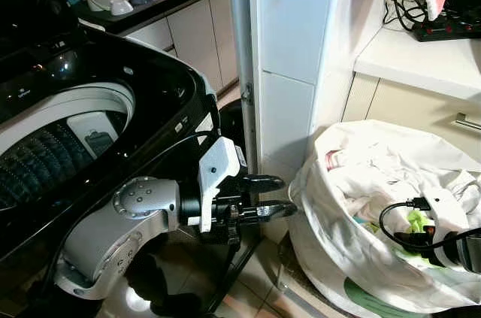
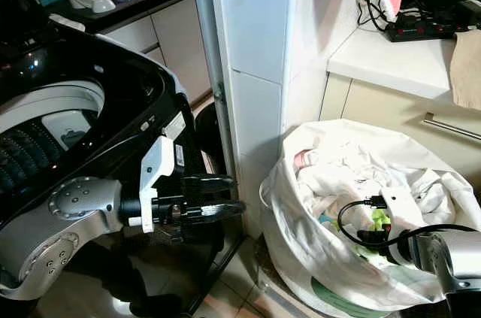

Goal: Clothes washing

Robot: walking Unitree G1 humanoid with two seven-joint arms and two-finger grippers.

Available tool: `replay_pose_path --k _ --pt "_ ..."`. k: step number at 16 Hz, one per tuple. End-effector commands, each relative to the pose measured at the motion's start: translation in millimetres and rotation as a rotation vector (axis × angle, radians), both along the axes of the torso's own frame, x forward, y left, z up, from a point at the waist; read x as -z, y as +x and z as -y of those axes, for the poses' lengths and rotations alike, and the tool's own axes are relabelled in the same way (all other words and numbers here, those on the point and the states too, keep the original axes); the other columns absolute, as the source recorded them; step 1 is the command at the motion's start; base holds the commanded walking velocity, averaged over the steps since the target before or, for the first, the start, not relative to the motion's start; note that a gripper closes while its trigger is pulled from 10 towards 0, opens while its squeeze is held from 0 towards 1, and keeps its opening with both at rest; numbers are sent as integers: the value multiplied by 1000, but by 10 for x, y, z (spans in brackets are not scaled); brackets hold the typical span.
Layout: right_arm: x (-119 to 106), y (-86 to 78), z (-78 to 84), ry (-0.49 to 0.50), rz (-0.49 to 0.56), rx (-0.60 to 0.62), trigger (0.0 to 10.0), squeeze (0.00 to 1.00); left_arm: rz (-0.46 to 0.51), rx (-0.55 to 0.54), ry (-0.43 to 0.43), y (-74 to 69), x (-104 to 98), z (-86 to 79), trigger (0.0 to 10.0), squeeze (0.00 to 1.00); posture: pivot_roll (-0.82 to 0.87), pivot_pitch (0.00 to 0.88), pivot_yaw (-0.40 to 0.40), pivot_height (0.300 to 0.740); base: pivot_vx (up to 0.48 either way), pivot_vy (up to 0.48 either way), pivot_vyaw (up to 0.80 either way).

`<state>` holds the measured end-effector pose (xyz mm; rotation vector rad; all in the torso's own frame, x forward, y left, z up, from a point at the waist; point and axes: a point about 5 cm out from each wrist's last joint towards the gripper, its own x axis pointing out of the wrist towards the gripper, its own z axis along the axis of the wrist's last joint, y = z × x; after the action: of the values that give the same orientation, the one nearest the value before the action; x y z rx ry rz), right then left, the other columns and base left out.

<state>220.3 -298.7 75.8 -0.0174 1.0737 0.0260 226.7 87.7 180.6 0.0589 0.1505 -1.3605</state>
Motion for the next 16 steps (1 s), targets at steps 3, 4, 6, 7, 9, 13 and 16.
replay_pose_path --k 3,4,6,7,9,13,16 --pt "-93 23 -64 96 67 -30 0 0 -2 23 13 -30 -11 -3 10000 0 -102 0 124 740 0 0 0" --pt "-102 21 -64 102 67 -30 0 0 -3 22 12 -29 -11 -3 10000 0 -102 0 124 740 0 0 0" --pt "-158 -3 -35 110 65 -50 0 0 -1 25 13 -24 -15 1 10000 0 -103 0 124 740 0 0 0" --pt "-246 -11 12 116 88 -60 0 0 3 23 10 -20 -26 0 10000 0 -102 0 123 740 0 0 0" --pt "-703 77 97 234 286 -78 0 0 38 -9 -20 20 -100 -14 10000 0 -103 0 125 740 0 0 0" --pt "-1488 220 117 363 597 -157 0 0 142 -106 -135 181 -332 17 10000 0 -109 0 129 740 0 0 0" --pt "-2044 333 -215 554 818 -325 0 0 265 -276 -325 395 -689 45 10000 953 -107 0 122 740 0 0 0"
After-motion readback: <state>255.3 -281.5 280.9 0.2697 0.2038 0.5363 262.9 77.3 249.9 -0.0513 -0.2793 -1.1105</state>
